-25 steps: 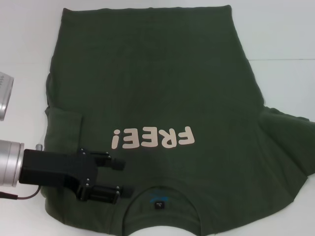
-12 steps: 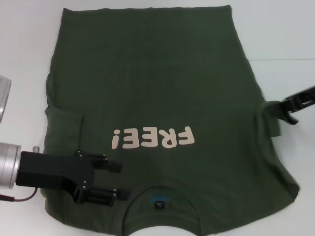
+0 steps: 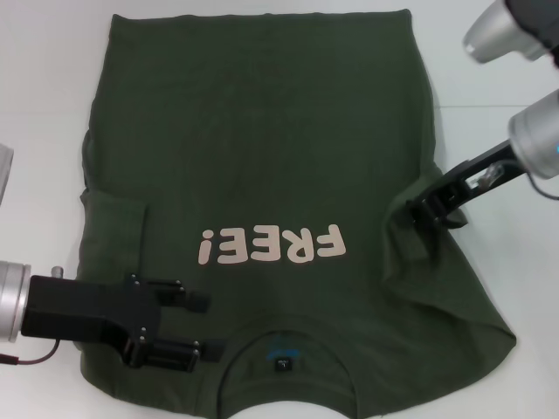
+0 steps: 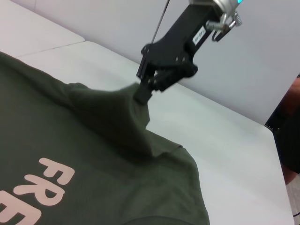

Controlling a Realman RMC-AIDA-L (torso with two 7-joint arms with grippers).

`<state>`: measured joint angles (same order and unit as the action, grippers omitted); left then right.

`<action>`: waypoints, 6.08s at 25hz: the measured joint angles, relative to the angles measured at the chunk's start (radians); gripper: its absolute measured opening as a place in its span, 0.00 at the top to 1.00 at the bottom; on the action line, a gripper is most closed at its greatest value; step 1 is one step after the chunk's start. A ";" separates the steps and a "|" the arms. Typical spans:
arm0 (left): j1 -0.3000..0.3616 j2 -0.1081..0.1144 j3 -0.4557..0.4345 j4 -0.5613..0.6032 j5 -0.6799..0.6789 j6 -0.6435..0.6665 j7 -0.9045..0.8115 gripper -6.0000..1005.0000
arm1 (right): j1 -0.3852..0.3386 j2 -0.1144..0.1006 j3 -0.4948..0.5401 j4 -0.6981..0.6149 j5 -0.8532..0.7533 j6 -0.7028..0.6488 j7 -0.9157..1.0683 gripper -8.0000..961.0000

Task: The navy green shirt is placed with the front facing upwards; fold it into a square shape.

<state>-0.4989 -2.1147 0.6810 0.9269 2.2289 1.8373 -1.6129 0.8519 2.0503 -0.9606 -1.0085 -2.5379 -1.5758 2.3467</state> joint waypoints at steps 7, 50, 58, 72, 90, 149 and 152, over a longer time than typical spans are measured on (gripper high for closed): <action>0.003 0.002 0.000 -0.011 0.000 -0.007 0.004 0.22 | 0.018 0.013 -0.055 0.081 -0.078 0.080 0.012 0.95; 0.005 0.042 -0.039 -0.022 -0.004 -0.008 -0.071 0.22 | -0.095 0.024 0.003 -0.057 0.031 0.146 0.021 0.23; 0.006 0.193 -0.063 -0.106 0.039 -0.027 -0.419 0.22 | -0.272 -0.017 0.206 -0.193 0.132 -0.017 -0.052 0.20; 0.002 0.196 -0.147 -0.131 0.280 -0.063 -0.761 0.22 | -0.334 -0.024 0.311 -0.116 0.143 0.030 -0.168 0.20; -0.053 0.217 -0.141 -0.270 0.329 -0.054 -0.988 0.22 | -0.333 -0.017 0.310 -0.090 0.139 0.093 -0.223 0.20; -0.162 0.217 -0.172 -0.391 0.384 -0.245 -1.005 0.23 | -0.330 -0.019 0.329 -0.033 0.145 0.138 -0.277 0.21; -0.158 0.219 -0.163 -0.391 0.389 -0.255 -1.000 0.23 | -0.330 -0.019 0.329 -0.033 0.145 0.138 -0.277 0.21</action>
<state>-0.6574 -1.8956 0.5179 0.5354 2.6178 1.5822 -2.6125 0.5222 2.0314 -0.6319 -1.0415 -2.3929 -1.4374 2.0693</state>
